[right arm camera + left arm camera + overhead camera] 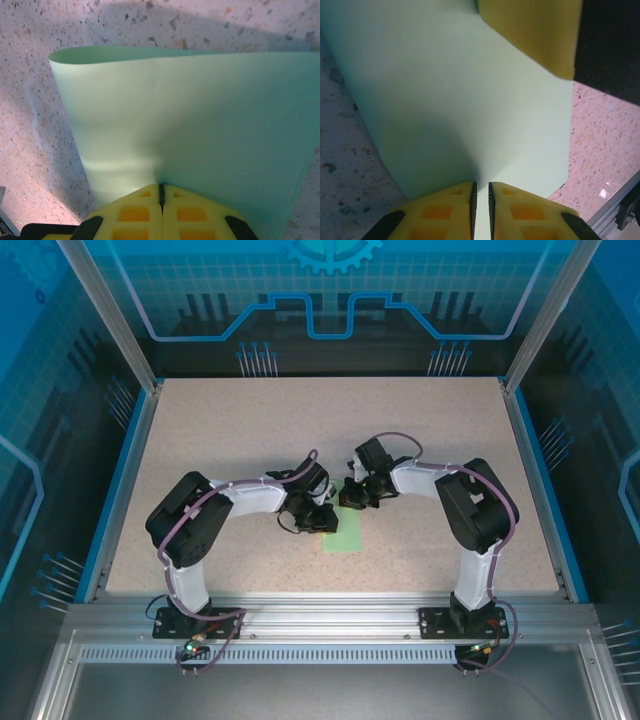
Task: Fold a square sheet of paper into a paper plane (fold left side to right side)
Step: Hold the square sheet of paper at the center of the table.
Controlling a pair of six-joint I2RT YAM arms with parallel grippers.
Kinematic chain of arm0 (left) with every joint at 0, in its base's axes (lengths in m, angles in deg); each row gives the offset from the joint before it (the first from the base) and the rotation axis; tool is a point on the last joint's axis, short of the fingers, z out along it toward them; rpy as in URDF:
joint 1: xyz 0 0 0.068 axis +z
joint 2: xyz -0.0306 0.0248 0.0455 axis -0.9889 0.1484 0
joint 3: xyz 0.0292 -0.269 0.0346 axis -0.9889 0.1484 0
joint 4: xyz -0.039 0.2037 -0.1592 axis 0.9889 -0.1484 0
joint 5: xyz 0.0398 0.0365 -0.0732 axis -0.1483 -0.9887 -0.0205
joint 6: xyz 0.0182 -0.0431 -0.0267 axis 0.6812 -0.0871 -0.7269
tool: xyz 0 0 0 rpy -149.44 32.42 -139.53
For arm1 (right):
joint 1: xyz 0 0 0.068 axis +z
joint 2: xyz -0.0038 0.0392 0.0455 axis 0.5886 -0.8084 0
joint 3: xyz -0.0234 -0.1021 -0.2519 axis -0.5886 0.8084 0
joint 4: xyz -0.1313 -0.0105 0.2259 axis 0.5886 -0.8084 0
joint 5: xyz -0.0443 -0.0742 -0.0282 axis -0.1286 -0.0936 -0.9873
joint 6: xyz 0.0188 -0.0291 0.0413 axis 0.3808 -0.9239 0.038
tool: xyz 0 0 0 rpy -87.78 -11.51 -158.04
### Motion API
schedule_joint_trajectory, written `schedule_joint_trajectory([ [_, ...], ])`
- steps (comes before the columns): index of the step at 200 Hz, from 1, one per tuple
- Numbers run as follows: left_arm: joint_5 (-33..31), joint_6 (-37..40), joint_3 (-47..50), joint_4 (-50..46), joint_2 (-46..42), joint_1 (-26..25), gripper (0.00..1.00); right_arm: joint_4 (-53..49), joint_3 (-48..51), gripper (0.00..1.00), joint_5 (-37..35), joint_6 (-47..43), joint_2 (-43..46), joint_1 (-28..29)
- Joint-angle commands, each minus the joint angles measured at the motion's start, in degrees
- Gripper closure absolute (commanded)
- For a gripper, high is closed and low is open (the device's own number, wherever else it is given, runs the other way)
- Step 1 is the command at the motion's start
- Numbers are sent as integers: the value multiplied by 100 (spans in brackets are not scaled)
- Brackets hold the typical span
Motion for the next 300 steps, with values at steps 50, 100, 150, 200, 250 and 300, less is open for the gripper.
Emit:
schedule_joint_trajectory([
  [50, 6, -221, 232, 51, 229, -111, 82, -204, -104, 93, -357, -269, 280, -55],
  [100, -146, -269, 264, -57, 169, -118, 82, -578, 136, 79, -730, -495, 1342, -36],
  [150, -182, -287, 273, -76, 129, -133, 82, -766, 1133, 89, -659, -237, 2439, 409],
  [200, -252, -261, 266, -148, 89, -135, 82, -235, 1685, 95, -572, 353, 2209, 852],
  [250, -218, -252, 178, -171, -6, -146, 82, -395, 1660, 96, -686, 452, 1717, 957],
  [300, -173, -195, -173, -332, -126, -109, 81, -759, 1808, 96, -819, 463, 1558, 966],
])
